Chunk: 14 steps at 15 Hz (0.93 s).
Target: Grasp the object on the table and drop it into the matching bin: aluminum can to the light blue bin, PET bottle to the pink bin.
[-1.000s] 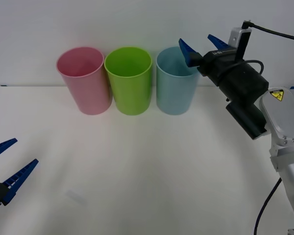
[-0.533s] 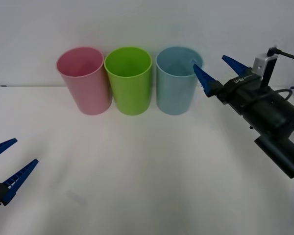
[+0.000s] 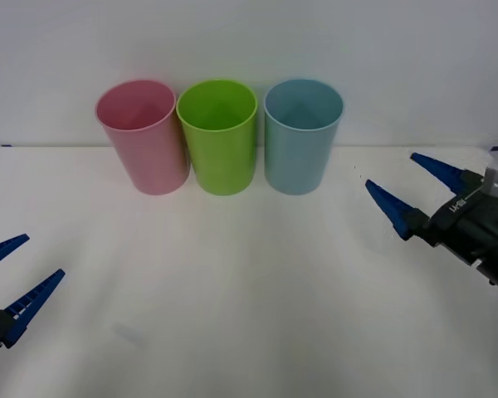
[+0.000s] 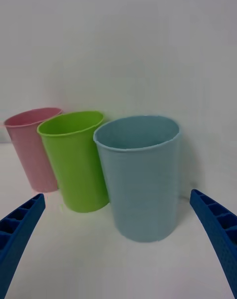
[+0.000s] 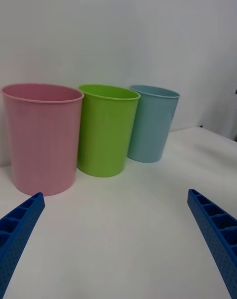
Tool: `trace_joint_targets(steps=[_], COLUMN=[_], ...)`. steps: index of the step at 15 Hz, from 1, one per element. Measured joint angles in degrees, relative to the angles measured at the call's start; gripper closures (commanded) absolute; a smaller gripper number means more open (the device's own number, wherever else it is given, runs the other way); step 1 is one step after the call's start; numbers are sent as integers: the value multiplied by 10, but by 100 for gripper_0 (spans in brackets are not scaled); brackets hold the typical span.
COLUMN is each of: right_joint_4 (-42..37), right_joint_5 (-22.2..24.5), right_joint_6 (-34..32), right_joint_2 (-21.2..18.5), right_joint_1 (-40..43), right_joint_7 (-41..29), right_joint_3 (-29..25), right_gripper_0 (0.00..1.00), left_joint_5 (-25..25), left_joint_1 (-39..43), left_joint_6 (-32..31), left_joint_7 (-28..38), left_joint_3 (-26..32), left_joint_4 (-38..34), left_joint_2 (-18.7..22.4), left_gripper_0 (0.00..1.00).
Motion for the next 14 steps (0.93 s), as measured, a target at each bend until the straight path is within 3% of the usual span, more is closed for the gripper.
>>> trace_joint_targets(steps=[8,14], right_joint_4=[-1,29], right_joint_5=[-53,-60], right_joint_6=[-86,-200], right_joint_2=[3,26], right_joint_1=[130,182], right_joint_7=[156,181], right_joint_3=[-87,-150], right_gripper_0=[0,0], left_joint_5=[0,0], left_joint_1=[0,0], left_joint_6=[0,0], left_joint_7=[0,0], left_joint_3=[0,0], left_joint_4=[0,0], left_joint_2=[0,0], left_gripper_0=[0,0])
